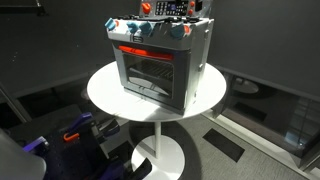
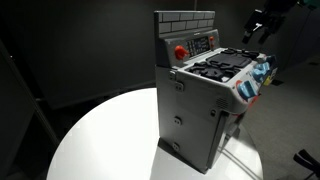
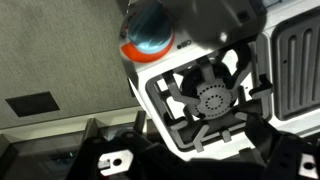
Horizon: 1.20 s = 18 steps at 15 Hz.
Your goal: Push the bottom orange button on the right side of the stove
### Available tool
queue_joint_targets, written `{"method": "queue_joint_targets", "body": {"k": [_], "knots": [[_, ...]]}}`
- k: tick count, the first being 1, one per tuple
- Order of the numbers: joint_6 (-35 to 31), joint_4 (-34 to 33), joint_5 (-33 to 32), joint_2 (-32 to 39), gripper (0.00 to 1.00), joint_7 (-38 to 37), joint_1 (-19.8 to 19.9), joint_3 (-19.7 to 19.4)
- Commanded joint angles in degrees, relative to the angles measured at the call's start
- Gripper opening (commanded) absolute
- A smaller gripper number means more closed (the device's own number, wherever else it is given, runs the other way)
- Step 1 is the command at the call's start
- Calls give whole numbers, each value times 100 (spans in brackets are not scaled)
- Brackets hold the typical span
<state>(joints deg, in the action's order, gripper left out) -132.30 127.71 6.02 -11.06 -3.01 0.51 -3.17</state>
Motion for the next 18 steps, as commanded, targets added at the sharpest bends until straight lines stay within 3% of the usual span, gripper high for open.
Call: {"method": "queue_joint_targets", "body": {"k": [1, 18], "knots": [[11, -8, 10, 1, 100, 8, 45, 42], [-961, -664, 10, 890, 100, -187, -50, 235]]}}
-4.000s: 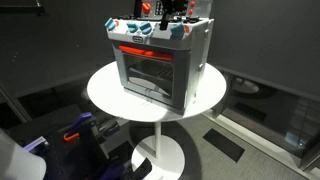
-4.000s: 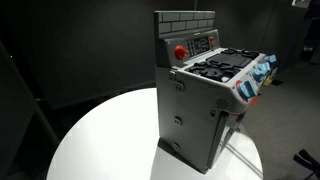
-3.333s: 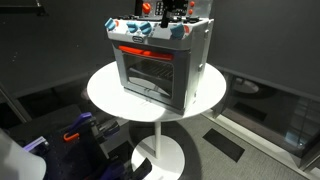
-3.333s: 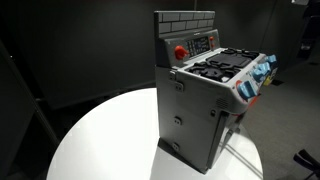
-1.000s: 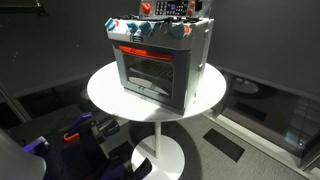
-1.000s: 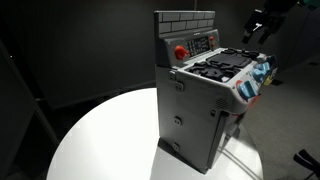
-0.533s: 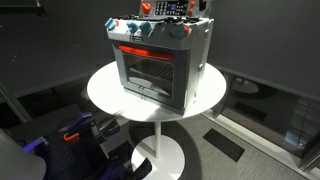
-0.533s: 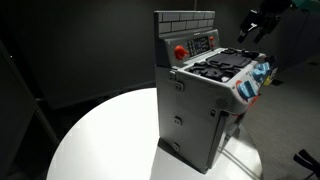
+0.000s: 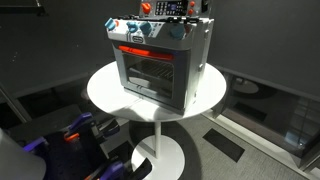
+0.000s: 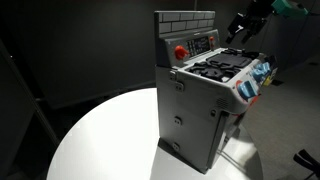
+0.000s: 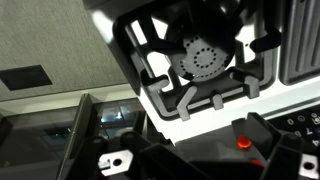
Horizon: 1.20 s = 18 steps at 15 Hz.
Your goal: Push the bottom orange button on the right side of the stove
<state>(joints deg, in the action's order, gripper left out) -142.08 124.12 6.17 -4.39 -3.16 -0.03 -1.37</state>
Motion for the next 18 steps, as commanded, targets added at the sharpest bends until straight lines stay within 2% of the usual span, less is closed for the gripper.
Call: {"method": "queue_joint_targets", "body": {"k": [1, 18], "knots": [[37, -357, -19, 276, 100, -205, 6, 67], [121, -866, -18, 846, 100, -420, -17, 124]]}}
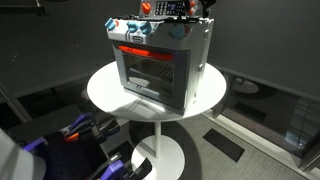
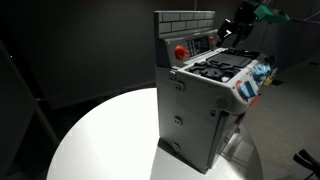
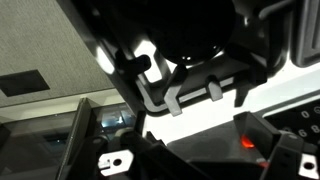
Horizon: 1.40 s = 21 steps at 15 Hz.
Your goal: Push the bottom orange button on the right side of the stove
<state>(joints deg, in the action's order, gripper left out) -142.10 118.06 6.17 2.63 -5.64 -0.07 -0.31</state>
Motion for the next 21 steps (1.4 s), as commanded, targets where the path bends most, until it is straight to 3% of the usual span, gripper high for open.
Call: {"method": "queue_joint_targets", "body": {"k": [1, 15, 21], "knots": [[127, -288, -13, 171, 100, -168, -16, 23], [-6, -610, -48, 493, 100, -112, -44, 41], [252, -419, 209, 228, 100, 107, -2, 61]]}}
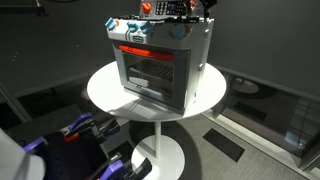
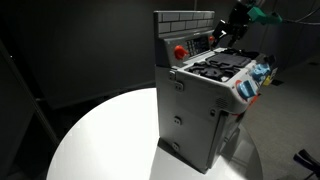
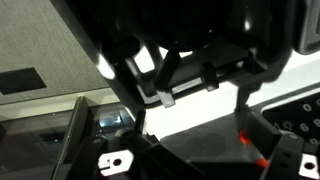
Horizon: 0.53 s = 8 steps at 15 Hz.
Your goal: Push the bottom orange button on the right side of the stove
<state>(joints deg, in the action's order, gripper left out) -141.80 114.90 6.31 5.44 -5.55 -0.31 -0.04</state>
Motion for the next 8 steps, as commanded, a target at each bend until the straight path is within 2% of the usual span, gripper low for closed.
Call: {"method": "queue_joint_targets", "body": {"k": [1, 8], "knots": [[300, -55, 231, -115, 100, 119, 30, 31], [923, 223, 492, -581, 100, 254, 75, -22]]}}
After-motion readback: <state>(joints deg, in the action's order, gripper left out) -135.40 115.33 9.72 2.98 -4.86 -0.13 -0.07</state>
